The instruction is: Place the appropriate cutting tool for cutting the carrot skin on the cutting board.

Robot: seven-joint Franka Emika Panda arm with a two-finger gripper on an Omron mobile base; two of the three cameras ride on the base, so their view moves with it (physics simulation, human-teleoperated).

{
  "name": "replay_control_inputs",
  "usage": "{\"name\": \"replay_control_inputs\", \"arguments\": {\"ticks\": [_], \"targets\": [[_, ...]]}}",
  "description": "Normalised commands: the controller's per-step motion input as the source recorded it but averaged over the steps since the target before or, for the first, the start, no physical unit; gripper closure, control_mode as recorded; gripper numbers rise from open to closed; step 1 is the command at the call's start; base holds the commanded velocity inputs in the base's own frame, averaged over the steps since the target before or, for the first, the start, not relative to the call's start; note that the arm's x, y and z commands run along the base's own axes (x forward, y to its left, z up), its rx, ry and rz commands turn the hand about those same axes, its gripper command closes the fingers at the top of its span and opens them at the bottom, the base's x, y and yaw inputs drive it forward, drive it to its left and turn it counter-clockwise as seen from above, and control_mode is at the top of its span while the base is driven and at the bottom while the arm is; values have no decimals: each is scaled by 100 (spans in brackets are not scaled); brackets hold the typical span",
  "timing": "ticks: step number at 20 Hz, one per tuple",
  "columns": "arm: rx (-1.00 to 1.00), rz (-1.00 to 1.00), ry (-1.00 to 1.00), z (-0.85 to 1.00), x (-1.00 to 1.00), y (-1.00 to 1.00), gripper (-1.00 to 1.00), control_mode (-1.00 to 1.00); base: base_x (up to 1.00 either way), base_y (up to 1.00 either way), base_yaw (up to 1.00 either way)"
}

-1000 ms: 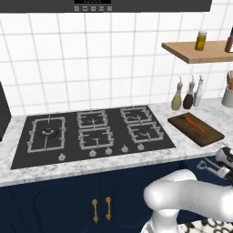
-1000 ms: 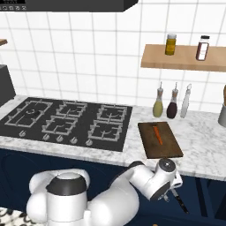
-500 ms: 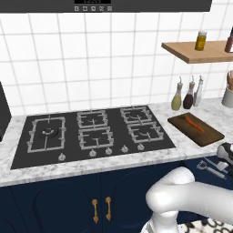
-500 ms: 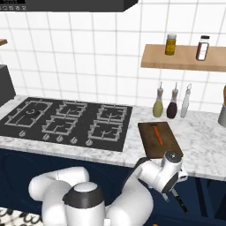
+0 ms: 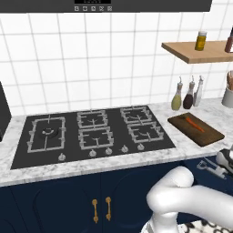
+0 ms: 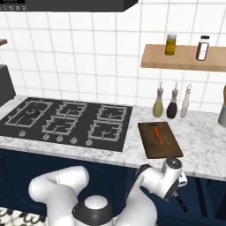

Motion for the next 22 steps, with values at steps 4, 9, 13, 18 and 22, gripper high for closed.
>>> {"name": "replay_control_inputs", "arguments": {"ticks": [4,9,13,18,22], "targets": [[0,0,0,-6,0,0,-100,-100,0,0,0],[0,0,0,-21,4,0,-100,-100,0,0,0],[0,0,0,-4,0,0,-100,-100,0,0,0],[0,0,0,-27,0,0,-100,-100,0,0,0],[0,0,0,-16,0,-2,-100,-100,0,0,0]]}}
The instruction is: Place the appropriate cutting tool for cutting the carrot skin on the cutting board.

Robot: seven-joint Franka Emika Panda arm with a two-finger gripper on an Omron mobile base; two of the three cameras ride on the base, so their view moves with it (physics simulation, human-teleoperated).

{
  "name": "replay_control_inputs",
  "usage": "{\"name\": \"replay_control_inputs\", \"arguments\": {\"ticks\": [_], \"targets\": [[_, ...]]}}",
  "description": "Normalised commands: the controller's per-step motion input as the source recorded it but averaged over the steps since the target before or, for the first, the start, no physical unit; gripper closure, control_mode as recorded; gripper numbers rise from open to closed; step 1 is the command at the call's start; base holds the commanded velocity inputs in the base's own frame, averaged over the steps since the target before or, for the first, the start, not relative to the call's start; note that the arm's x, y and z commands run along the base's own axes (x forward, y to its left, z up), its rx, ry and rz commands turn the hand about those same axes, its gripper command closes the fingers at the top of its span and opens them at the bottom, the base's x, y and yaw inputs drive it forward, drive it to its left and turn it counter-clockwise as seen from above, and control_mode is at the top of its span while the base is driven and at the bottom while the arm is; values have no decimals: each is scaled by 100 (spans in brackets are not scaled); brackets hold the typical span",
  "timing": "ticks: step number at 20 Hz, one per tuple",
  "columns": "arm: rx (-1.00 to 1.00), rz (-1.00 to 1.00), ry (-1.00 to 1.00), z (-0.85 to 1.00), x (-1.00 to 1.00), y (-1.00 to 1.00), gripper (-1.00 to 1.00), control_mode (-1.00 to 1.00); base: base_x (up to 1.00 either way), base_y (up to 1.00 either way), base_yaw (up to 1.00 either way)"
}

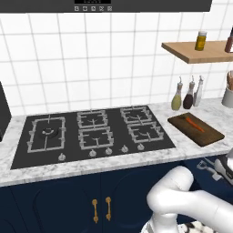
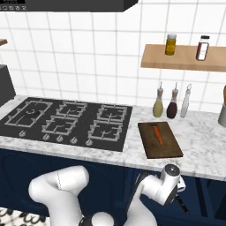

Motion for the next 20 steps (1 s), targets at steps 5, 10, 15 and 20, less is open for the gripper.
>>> {"name": "replay_control_inputs", "arguments": {"ticks": [5,10,15,20], "targets": [[0,0,0,-20,0,-10,-100,-100,0,0,0],[2,1,5,-7,4,-15,-100,-100,0,0,0],[-3,1,6,-49,0,8,-100,-100,0,0,0],[-2,1,10,-36,0,7,100,-100,0,0,0]]}}
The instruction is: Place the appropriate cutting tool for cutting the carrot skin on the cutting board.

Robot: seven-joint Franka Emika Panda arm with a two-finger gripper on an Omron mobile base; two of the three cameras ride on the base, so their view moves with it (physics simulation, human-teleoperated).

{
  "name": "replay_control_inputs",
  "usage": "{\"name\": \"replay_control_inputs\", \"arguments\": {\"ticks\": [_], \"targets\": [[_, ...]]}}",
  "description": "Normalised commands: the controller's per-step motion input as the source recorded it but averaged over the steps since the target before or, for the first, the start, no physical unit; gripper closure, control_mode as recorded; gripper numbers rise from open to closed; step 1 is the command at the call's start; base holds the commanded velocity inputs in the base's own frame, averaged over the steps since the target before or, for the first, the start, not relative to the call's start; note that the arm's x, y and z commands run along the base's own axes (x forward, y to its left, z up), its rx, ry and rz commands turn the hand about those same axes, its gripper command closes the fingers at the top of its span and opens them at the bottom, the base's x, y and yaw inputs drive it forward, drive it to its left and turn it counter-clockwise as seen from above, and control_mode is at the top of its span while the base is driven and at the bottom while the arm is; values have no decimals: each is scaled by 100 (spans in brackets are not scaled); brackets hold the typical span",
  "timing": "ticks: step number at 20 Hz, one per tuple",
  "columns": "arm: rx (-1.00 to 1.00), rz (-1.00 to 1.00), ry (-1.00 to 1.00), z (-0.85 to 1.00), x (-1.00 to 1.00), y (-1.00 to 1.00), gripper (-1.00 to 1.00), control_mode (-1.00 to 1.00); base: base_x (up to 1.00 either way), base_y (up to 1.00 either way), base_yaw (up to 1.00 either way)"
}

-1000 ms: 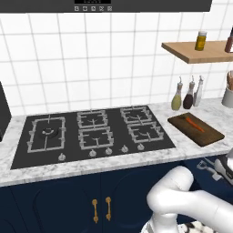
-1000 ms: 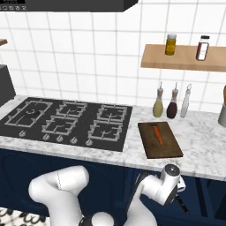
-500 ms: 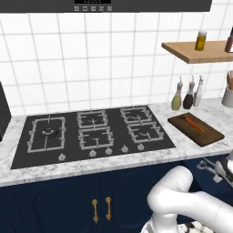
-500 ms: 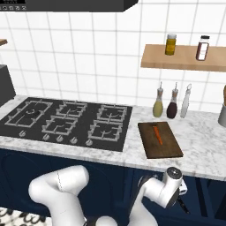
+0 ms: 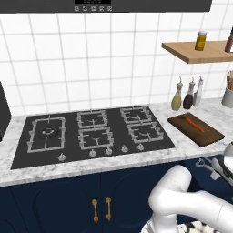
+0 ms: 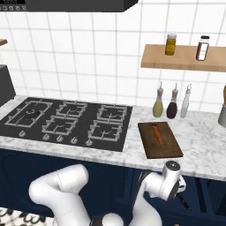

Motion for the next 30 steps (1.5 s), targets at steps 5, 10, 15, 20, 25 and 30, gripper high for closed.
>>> {"name": "replay_control_inputs", "arguments": {"ticks": [5,10,15,20,25,30], "targets": [[0,19,7,-25,-44,-6,100,-100,0,0,0],[2,36,-7,18,-88,-63,100,-100,0,0,0],[0,36,-12,87,-79,-66,100,-100,0,0,0],[6,33,-18,100,-35,-40,100,-100,0,0,0],[11,25,-20,100,-1,-15,100,-100,0,0,0],[1,8,-14,100,39,3,100,-100,0,0,0]]}}
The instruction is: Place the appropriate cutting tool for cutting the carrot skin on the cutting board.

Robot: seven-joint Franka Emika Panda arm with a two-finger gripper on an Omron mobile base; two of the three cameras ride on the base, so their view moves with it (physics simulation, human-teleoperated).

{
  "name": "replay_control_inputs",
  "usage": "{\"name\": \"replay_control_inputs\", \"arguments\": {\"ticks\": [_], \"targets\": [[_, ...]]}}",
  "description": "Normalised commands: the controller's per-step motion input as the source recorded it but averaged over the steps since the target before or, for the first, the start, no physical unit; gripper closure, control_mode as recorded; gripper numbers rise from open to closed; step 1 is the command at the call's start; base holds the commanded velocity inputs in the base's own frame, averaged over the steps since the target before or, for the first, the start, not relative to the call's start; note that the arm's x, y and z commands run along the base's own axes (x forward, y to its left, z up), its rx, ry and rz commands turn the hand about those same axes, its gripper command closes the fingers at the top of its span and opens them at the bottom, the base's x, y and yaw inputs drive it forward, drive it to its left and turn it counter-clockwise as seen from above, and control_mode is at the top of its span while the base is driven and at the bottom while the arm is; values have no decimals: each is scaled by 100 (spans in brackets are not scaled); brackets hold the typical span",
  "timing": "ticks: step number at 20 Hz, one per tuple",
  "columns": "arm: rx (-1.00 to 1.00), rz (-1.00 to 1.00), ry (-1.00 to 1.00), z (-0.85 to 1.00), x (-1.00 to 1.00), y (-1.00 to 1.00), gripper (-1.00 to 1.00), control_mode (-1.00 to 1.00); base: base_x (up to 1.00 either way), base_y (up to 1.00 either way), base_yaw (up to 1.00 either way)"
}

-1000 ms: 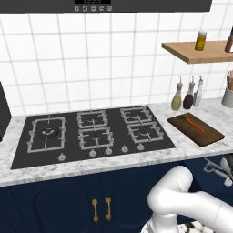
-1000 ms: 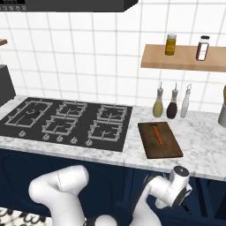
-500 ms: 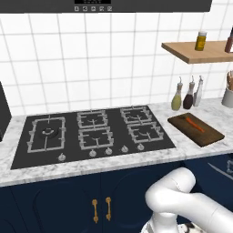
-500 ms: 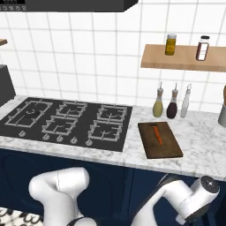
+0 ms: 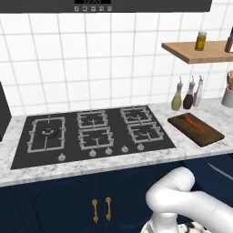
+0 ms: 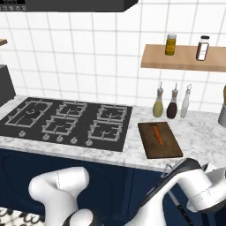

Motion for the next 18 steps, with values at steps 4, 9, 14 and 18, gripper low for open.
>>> {"name": "replay_control_inputs", "arguments": {"ticks": [4,9,14,18], "targets": [[0,-6,-5,100,81,45,100,-100,0,0,0],[-5,-16,0,90,92,74,100,-100,0,0,0],[-4,-10,-2,37,56,50,100,-100,0,0,0],[0,-10,4,-4,90,17,100,-100,0,0,0]]}}
